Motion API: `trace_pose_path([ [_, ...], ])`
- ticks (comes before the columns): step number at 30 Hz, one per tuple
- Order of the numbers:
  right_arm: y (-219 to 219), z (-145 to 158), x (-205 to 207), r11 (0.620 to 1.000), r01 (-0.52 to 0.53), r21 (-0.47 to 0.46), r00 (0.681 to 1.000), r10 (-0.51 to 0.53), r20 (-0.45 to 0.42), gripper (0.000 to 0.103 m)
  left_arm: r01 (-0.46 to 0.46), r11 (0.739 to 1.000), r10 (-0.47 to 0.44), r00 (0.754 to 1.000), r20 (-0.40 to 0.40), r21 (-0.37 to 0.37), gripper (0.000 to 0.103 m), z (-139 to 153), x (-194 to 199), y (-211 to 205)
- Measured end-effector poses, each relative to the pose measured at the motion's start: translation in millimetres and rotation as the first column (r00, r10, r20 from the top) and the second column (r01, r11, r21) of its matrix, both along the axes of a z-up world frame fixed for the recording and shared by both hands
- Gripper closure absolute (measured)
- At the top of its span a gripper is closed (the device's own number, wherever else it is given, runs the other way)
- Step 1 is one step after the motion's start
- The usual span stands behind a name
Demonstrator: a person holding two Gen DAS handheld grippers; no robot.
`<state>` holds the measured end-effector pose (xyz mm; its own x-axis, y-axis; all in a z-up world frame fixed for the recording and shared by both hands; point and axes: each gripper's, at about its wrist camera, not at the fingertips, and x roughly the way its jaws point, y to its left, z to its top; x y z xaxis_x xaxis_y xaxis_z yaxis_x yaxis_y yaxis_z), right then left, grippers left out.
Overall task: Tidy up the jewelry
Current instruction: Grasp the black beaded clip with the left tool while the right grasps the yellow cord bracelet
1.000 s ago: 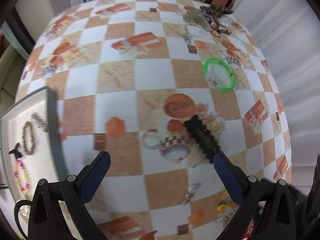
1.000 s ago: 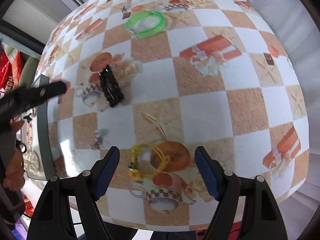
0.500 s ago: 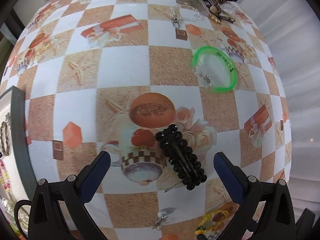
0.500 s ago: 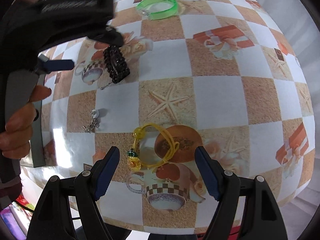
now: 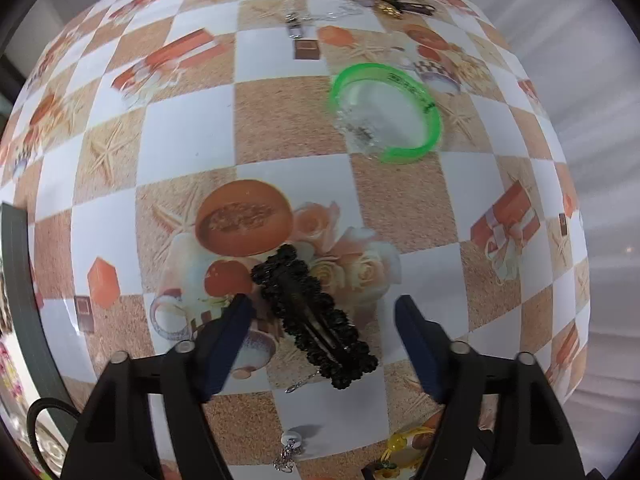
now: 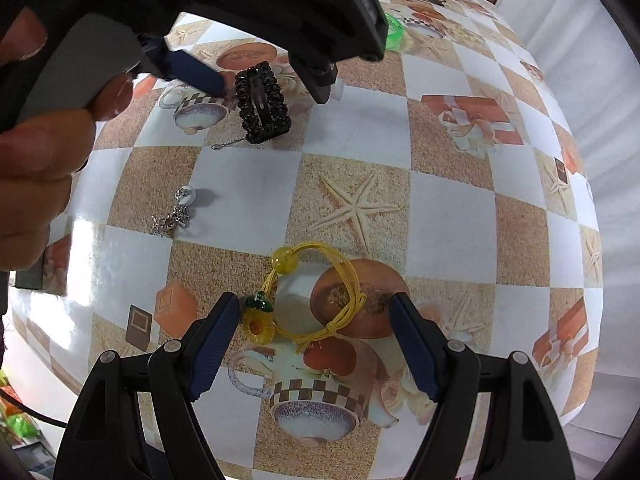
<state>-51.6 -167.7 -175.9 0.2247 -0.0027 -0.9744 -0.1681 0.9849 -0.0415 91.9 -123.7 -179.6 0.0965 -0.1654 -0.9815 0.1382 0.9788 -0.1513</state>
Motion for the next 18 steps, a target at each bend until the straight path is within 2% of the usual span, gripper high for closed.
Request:
trace_pose_path([
  [1,1,0,0,1.0,0.0,0.0,1.0,0.0,0.0,0.025,0.007,1.0,-0.007,1.0,0.003,0.002,0.032,0,-1,-2],
  [4,0,4,1,1.0,0.004,0.0,1.0,-0.004,0.007,0.037,0.026,0.999,-0.027,0.999,0.019,0.019,0.045,1,-1,-9],
  [5,-6,4,3,1.0,0.007,0.001,1.0,-0.007,0.009,0.043,0.029,0.999,-0.03,0.999,0.023,0.021,0.048,1,-1,-10],
  [7,-8,6,5,1.0,0.005,0.001,1.0,-0.005,0.013,0.057,0.025,0.999,-0.026,0.999,0.029,0.021,0.064,2,-1,-11],
  [9,-8,8,7,1.0,0.004,0.002,1.0,-0.004,0.016,0.084,0.015,1.0,-0.015,0.999,0.028,0.007,0.068,2,-1,-7],
  [10,-9,8,9,1.0,0.007,0.004,1.0,-0.007,0.013,0.088,0.01,1.0,-0.01,1.0,0.027,0.0,0.068,2,-2,-5],
  [12,-12,8,12,1.0,0.023,0.021,1.0,-0.023,0.004,0.093,0.004,1.0,-0.004,0.999,0.036,-0.008,0.068,4,-4,0],
  [18,-37,12,20,0.98,0.13,0.148,0.991,-0.125,-0.043,0.093,0.002,0.999,0.001,0.998,0.065,-0.041,0.068,15,-13,14],
])
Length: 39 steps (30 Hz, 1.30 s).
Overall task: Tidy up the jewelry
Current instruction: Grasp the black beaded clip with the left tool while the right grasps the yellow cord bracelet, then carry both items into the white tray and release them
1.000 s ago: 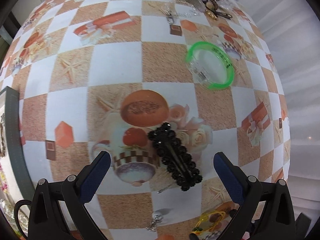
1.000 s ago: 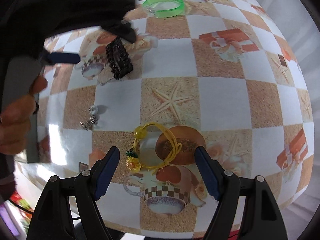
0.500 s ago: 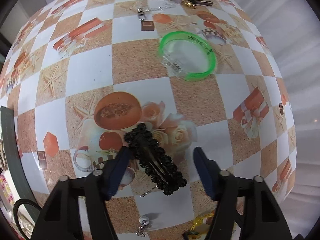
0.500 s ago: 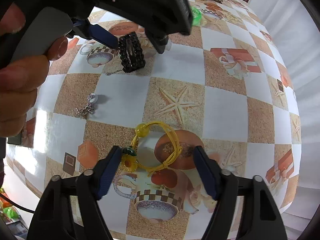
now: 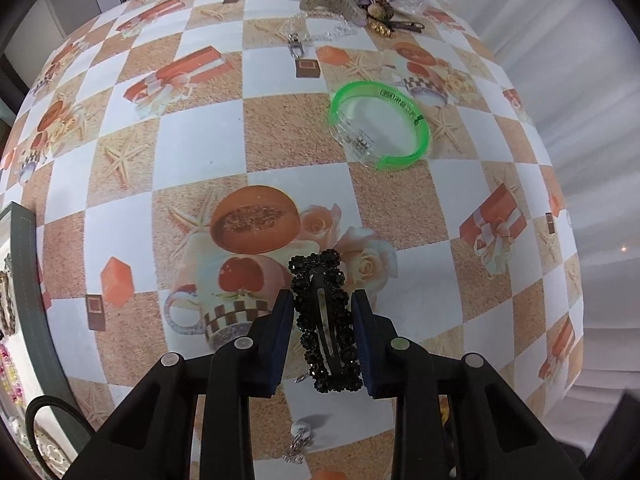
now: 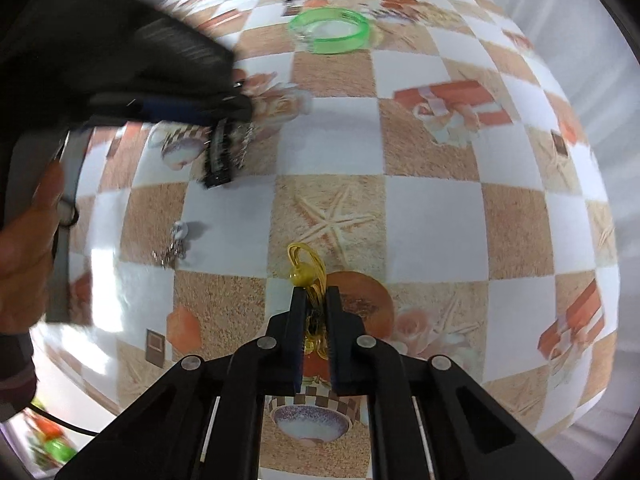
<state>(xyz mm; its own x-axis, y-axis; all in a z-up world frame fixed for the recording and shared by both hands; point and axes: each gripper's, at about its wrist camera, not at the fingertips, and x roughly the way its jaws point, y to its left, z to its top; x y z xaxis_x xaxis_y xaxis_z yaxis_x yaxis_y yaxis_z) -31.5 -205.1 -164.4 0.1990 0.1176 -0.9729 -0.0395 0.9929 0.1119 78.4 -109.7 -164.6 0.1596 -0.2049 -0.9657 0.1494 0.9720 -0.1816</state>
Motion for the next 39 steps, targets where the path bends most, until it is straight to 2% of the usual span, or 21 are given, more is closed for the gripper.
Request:
trace_pose_path([
  [9,-42,13,26,0.973,0.138,0.184,0.99,-0.13,-0.059,0.093,-0.002,1.0,0.003,0.998,0.062,-0.012,0.068,34,-19,38],
  [17,-34,24,31,0.956,0.152,0.252,0.988,-0.137,-0.076,0.093,-0.054,0.998,0.051,0.994,0.096,0.026,0.068,52,-37,90],
  [29,26,54,54,0.945,0.054,0.323,0.998,-0.038,-0.054,0.093,-0.15,0.989,0.146,0.981,0.126,0.016,0.068,65,-58,151],
  [39,100,76,77,0.921,-0.074,0.382,0.995,0.094,-0.034,0.093,-0.285,0.958,0.281,0.949,0.147,0.012,0.068,72,-78,219],
])
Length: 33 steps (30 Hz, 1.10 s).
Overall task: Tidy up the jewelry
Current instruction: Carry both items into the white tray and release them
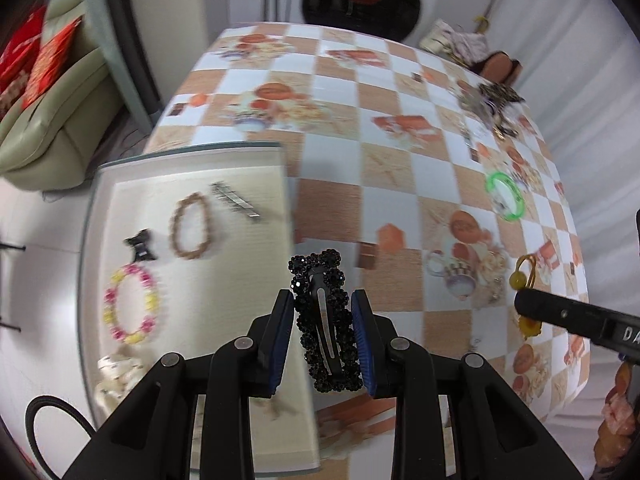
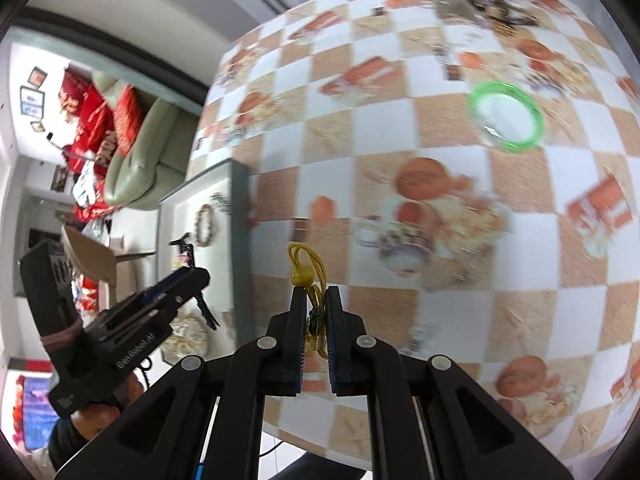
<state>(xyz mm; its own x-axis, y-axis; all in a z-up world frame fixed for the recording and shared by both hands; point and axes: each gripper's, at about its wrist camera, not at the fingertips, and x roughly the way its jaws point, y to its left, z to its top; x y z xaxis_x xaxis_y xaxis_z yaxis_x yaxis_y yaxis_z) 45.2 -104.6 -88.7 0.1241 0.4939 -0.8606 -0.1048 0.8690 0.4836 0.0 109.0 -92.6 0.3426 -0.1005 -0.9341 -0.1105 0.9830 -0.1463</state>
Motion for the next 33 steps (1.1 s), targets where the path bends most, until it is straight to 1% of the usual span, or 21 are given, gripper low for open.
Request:
trace_pose_path([
  [2,13,3,3,1.0,-0.024,0.01,1.0,0.024,0.003,0.093,-0.03,1.0,0.03,1.0,0.003,0.003,0.068,1,-4,14],
  [8,65,15,15,0.992,-0.124,0.025,0.991,0.123,0.049,0.093,-0.113,0.993,0.113,0.993,0.018,0.016,0.068,4,-16,56],
  [13,113,26,23,0.974,-0.221,0.05,0.972,0.216,0.092,0.093,-0.169,0.985,0.168,0.985,0.044,0.021,0.068,9,-17,88],
  [17,144,31,29,0.96,-0.277,0.048,0.955,0.269,0.127,0.093,-0.197,0.98,0.194,0.979,0.068,0.033,0.068,7,-10,115],
  [20,167,19,33,0.95,-0.311,0.026,0.944,0.306,0.121,0.093,-0.202,0.978,0.199,0.978,0.066,0.048,0.068,-2,4,130],
  [26,188,-17,40,0.952,-0.305,-0.004,0.95,0.304,0.063,0.093,-0.201,0.978,0.197,0.978,0.074,0.053,0.068,-19,31,147],
  [31,198,-40,41,0.95,-0.31,-0.036,0.95,0.311,0.026,0.093,-0.205,0.977,0.203,0.978,0.047,0.061,0.068,-41,52,159],
  [33,201,-49,39,0.947,-0.316,-0.059,0.948,0.317,0.015,0.093,-0.214,0.976,0.212,0.977,0.031,0.05,0.068,-51,60,164],
])
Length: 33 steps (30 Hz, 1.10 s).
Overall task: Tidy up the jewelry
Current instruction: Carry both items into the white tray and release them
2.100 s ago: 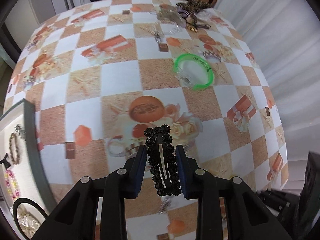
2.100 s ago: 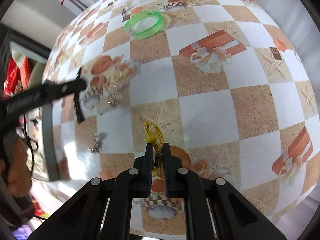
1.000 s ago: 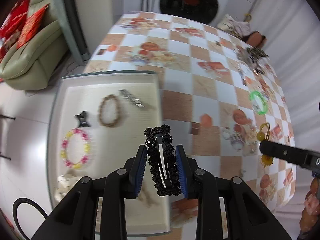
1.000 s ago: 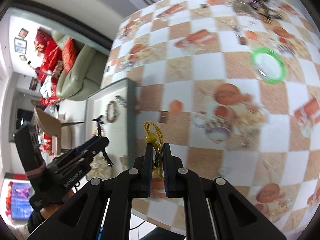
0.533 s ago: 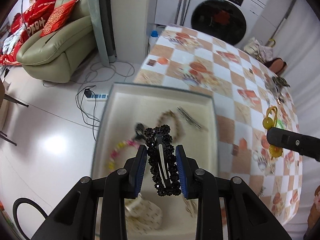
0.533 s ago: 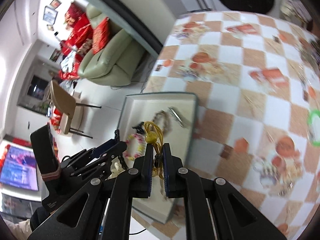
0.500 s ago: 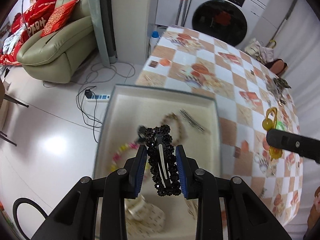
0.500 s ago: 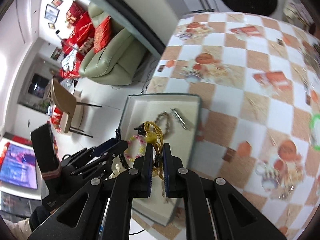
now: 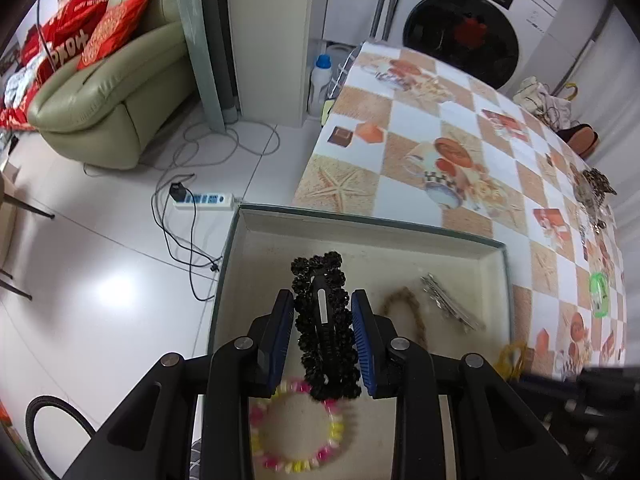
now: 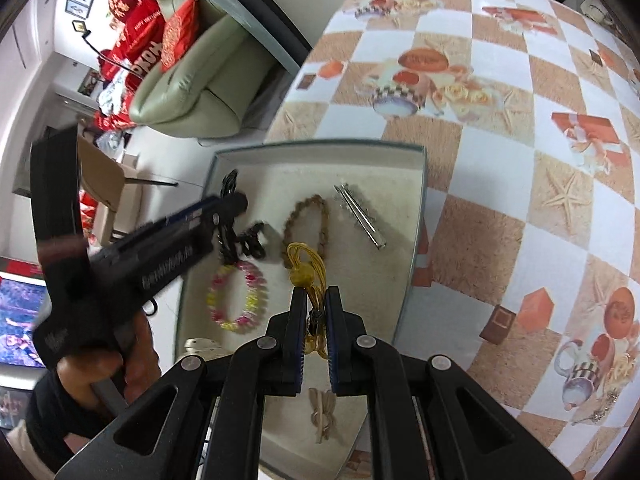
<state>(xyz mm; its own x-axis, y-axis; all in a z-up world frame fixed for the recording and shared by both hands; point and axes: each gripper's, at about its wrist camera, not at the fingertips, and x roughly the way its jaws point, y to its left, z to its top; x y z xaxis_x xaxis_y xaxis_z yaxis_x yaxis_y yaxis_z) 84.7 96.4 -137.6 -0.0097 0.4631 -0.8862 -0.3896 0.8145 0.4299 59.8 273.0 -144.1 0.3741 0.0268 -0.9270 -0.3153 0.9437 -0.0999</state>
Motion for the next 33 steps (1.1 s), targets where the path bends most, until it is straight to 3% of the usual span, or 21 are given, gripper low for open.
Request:
trace_pose_path([
  [8,9,-32,-4,0.998,-0.006,-0.07,0.999,0.003,-0.032,0.093,-0.003,1.0,0.003,0.999,-0.042,0.012,0.068,-22,13,5],
  [20,13,-46,-2,0.994,-0.024,-0.111,1.0,0.022,-0.02,0.09,-0.008,0.998,0.014,0.996,-0.092,0.069,0.067,-30,15,4],
  [22,13,-45,-2,0.995,-0.029,-0.098,0.999,0.026,-0.025,0.084,-0.008,0.997,0.015,0.996,-0.091,0.073,0.067,-29,14,4],
  [24,14,-43,-2,0.997,-0.032,-0.074,0.999,0.03,-0.031,0.067,-0.013,0.996,0.02,0.996,-0.088,0.086,0.067,-27,13,3],
  [26,16,-38,-2,0.997,-0.038,-0.061,0.999,0.036,-0.021,0.056,-0.013,0.996,0.021,0.996,-0.085,0.093,0.067,-26,13,2],
  [29,12,-29,-5,0.999,-0.034,-0.042,0.999,0.034,-0.015,0.056,-0.006,0.996,0.014,0.996,-0.089,0.092,0.067,-24,14,0],
  [30,8,-24,-7,0.999,-0.03,-0.03,0.999,0.029,-0.013,0.056,-0.002,0.996,0.01,0.996,-0.09,0.094,0.06,-24,14,-2],
  [31,7,-20,-9,0.999,-0.026,-0.024,1.0,0.026,-0.01,0.056,0.001,0.996,0.008,0.996,-0.09,0.094,0.031,-23,14,-3],
  [33,-2,-10,-12,1.0,-0.016,-0.005,1.0,0.016,-0.001,0.055,-0.003,0.993,0.011,0.998,-0.064,0.116,0.013,-17,12,-7],
])
